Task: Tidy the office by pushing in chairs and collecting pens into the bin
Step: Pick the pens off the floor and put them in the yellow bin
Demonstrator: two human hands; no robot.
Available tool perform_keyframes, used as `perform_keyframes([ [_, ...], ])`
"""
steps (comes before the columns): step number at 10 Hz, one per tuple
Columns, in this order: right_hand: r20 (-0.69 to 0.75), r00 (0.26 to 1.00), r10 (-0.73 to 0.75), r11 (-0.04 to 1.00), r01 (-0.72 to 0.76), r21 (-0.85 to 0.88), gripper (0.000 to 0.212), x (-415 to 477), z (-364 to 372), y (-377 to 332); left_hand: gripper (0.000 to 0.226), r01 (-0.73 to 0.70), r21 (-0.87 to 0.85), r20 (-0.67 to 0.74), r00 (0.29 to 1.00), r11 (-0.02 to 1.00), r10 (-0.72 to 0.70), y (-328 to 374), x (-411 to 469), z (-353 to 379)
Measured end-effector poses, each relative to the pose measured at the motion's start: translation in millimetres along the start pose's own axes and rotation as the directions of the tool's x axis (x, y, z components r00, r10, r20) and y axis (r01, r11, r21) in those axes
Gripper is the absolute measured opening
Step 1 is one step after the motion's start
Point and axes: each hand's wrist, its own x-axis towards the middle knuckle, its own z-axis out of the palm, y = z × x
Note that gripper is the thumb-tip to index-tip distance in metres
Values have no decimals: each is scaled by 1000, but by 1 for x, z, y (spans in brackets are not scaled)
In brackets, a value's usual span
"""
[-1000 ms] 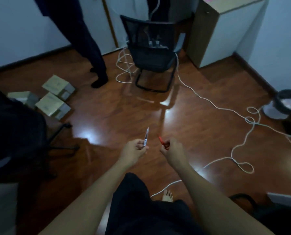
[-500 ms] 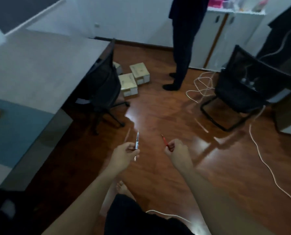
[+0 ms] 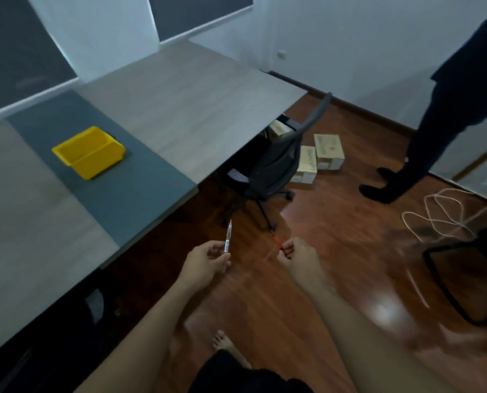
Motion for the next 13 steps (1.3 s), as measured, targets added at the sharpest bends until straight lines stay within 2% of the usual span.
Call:
perform_keyframes([
  [2, 19, 988, -152, 987, 153, -59, 10, 35, 40, -126, 28, 5, -74, -132, 991, 997, -15, -12, 32, -112],
  [4, 131, 956, -263, 957, 275, -86, 10, 69, 93, -204, 22, 32, -179, -240, 968, 983, -76, -54, 52, -193],
  [6, 233, 918, -322, 935, 347, -74, 12, 114, 138, -264, 19, 64, -302, -356, 918, 951, -175, -78, 71, -242],
  [7, 276, 891, -361, 919, 390, -59, 11, 140, 160, -290, 20, 96, -276, -394, 896, 956, -204, -82, 90, -260],
  [10, 410, 805, -428, 878, 479, -23, 13, 255, 208, -360, 20, 127, -370, -493, 813, 920, -310, -66, 165, -310],
  [13, 466, 729, -502, 828, 560, 16, 12, 359, 234, -440, 26, 108, -428, -576, 732, 897, -363, -54, 226, -366],
])
